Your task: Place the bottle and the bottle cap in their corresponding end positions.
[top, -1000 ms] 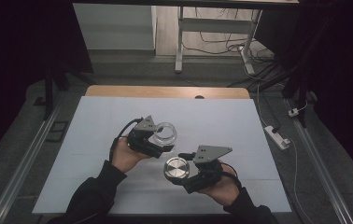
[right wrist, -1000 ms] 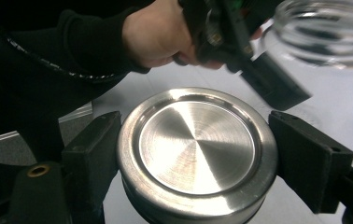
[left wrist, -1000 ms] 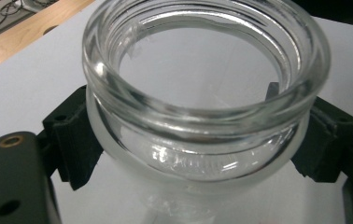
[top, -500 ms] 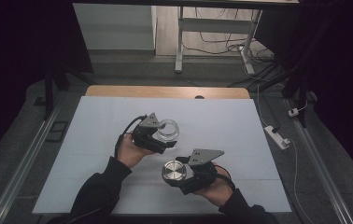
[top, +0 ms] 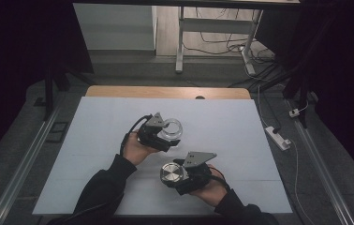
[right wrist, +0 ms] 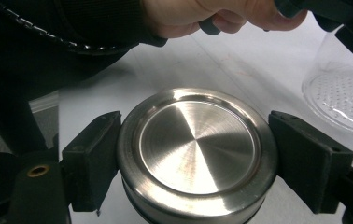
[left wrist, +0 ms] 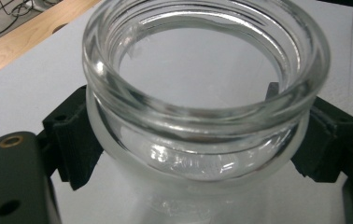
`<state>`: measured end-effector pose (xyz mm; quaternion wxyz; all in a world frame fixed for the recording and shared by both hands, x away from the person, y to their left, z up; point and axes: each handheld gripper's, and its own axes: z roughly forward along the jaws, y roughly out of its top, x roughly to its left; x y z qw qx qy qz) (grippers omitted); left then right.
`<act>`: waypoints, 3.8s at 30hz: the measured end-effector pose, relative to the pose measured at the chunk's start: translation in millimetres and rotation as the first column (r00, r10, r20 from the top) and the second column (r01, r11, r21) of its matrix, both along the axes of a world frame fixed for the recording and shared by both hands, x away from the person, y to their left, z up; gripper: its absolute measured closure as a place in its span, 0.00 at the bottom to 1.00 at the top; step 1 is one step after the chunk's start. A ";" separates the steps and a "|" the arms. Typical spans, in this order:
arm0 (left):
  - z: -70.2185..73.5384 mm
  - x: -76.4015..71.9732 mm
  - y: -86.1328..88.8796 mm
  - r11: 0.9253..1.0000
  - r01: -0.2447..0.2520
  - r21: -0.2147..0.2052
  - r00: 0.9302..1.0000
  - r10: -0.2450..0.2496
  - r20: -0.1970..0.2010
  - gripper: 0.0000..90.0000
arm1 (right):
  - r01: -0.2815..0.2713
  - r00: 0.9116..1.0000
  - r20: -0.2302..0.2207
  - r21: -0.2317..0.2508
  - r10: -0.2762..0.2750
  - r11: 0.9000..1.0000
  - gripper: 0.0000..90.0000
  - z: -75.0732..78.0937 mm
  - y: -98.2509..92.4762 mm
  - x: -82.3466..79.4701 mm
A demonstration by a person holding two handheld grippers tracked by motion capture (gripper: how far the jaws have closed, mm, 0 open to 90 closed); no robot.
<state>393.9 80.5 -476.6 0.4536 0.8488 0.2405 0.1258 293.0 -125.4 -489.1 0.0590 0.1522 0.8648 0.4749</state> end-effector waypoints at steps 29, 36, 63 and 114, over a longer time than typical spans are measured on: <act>-26.5 21.7 -1.1 0.998 -0.051 0.019 0.998 0.052 -0.019 0.17 | 0.010 1.000 -0.019 -0.087 -0.012 0.996 0.22 -38.6 6.8 17.9; -29.4 23.1 -0.2 0.998 -0.053 0.027 0.998 0.054 -0.023 0.17 | 0.002 0.999 -0.031 -0.110 -0.005 0.994 0.22 -44.5 9.1 19.1; -37.8 23.6 -2.9 0.997 -0.061 0.047 0.998 0.062 -0.026 0.16 | 0.044 0.997 -0.053 -0.154 -0.053 0.987 0.19 -48.2 13.6 19.1; -23.7 -15.6 22.2 0.999 -0.035 0.038 0.994 0.038 -0.104 0.00 | 0.099 0.994 -0.033 -0.078 -0.101 0.992 0.00 -19.7 -6.4 15.8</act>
